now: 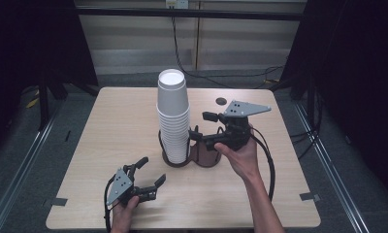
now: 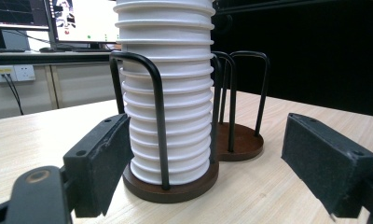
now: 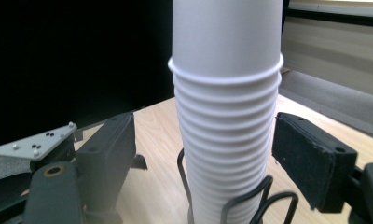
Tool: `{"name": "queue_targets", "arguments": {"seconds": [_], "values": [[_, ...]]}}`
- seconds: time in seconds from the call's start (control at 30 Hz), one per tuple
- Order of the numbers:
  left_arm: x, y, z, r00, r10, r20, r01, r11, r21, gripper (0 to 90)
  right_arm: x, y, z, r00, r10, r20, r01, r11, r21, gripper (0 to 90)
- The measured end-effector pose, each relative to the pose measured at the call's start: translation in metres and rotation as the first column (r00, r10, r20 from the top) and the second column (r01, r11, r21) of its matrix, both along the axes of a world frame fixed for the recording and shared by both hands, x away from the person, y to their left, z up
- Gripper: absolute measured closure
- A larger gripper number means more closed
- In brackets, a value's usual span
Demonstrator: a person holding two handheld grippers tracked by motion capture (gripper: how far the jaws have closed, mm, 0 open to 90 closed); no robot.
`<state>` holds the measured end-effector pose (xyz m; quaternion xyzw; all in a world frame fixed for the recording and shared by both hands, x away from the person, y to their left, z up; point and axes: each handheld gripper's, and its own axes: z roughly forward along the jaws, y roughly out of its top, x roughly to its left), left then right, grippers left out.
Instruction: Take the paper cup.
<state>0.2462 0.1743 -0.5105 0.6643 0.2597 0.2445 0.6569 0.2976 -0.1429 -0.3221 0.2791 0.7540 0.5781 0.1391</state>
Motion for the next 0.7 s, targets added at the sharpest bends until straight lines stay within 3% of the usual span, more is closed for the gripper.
{"name": "queue_targets", "arguments": {"seconds": [0.47, 0.7], "values": [[0.000, 0.000, 0.000, 1.0000, 0.000, 0.001, 0.000, 1.0000, 0.003, 15.8, 0.019, 0.013, 0.037, 0.9990, 0.044, 0.002, -0.044, 0.996, -0.082, 16.6], [0.000, 0.000, 0.000, 1.0000, 0.001, 0.001, -0.001, 1.0000, 0.003, 15.8, 0.028, 0.017, 0.043, 0.9990, 0.045, 0.004, -0.044, 0.995, -0.092, 14.9]]}}
